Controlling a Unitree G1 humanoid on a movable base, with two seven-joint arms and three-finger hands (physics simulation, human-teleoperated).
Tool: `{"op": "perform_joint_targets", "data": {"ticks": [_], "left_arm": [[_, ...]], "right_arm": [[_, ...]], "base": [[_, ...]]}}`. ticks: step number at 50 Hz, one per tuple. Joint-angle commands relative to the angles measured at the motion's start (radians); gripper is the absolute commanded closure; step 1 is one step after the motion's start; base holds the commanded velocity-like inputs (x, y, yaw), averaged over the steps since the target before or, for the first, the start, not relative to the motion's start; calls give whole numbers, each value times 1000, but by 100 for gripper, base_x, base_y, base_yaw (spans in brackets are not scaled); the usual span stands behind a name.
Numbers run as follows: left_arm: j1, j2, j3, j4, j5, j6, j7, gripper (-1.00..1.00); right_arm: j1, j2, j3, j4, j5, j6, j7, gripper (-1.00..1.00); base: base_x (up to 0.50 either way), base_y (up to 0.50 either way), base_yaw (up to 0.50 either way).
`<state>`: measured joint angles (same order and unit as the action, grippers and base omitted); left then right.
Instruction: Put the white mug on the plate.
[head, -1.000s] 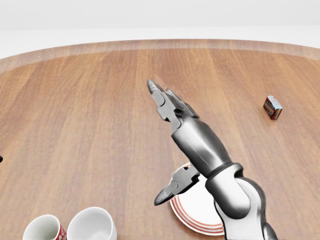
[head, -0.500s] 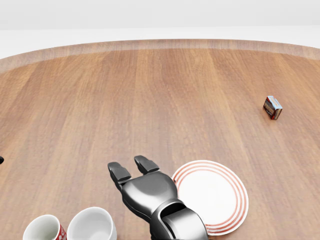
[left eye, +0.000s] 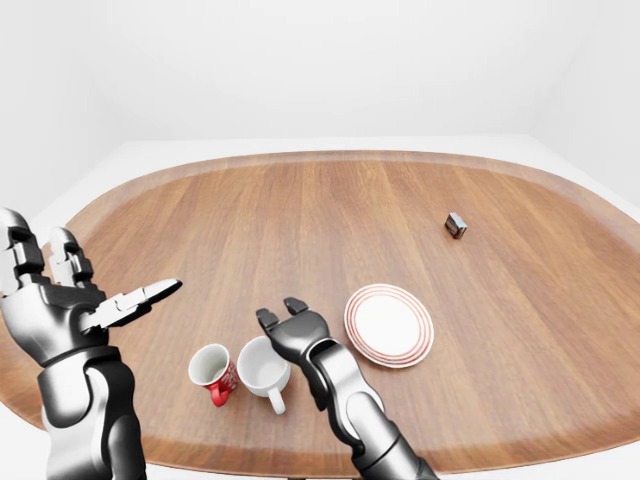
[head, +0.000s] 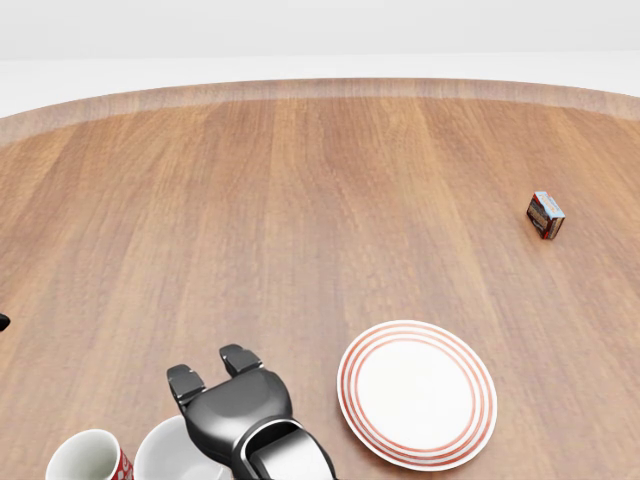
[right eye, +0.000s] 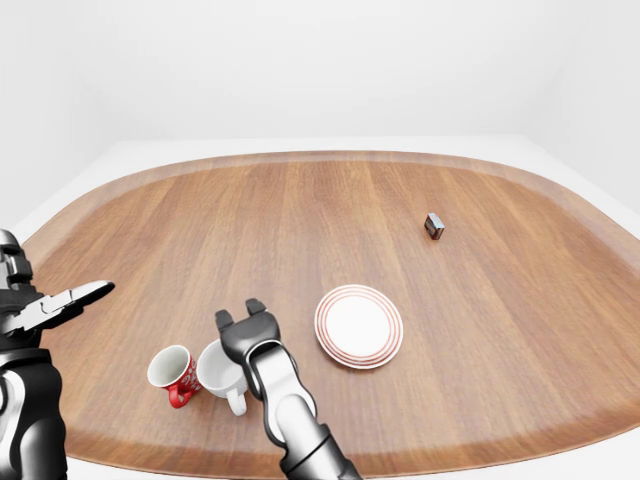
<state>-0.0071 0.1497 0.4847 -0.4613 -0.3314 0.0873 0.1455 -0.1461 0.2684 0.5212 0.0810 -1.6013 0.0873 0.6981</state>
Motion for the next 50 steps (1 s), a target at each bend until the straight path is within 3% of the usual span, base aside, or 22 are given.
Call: {"op": "perform_joint_targets", "data": {"ticks": [1,16,50], "left_arm": [[1,-1,-2,6,0,0,-1,-100],[2,-2,-4,-7,1,0,1,-100],[2,-3,-5,16,1,0,-3,-100]], "right_arm": [[-44,56,11,103,-29,0,0,-100],[-103,81,-7,222,-40,0,0,-100],[-388,81,-137,518,2,0,-65,-100]], "base": [[0,0,0],[0,0,0],[0,0,0]]}}
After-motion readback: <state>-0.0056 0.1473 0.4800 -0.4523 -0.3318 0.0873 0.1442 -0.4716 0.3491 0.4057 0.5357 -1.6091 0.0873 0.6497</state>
